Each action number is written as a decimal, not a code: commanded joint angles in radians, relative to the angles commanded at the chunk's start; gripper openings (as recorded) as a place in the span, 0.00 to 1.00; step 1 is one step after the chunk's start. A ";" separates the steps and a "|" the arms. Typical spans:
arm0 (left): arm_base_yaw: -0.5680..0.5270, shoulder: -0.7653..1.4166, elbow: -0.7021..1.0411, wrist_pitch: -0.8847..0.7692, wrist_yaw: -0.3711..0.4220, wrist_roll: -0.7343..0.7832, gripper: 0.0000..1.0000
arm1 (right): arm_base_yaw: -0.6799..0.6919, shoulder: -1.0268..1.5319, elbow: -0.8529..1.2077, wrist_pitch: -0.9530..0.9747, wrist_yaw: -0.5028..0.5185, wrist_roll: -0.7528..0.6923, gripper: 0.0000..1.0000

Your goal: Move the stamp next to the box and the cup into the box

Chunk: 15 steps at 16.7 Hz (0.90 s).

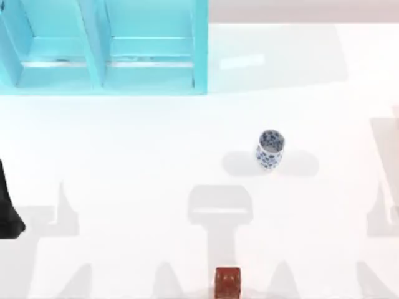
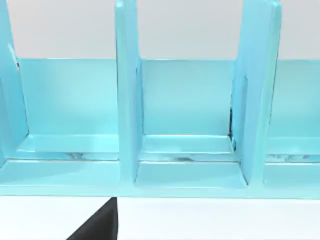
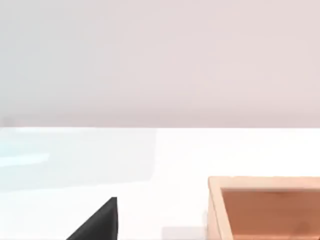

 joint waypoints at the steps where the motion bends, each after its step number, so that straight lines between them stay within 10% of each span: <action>1: 0.000 0.000 0.000 0.000 0.000 0.000 1.00 | 0.000 0.000 0.000 0.000 0.000 0.000 1.00; 15: 0.000 0.000 0.000 0.000 0.000 0.000 1.00 | 0.441 0.765 0.597 -0.450 -0.014 0.419 1.00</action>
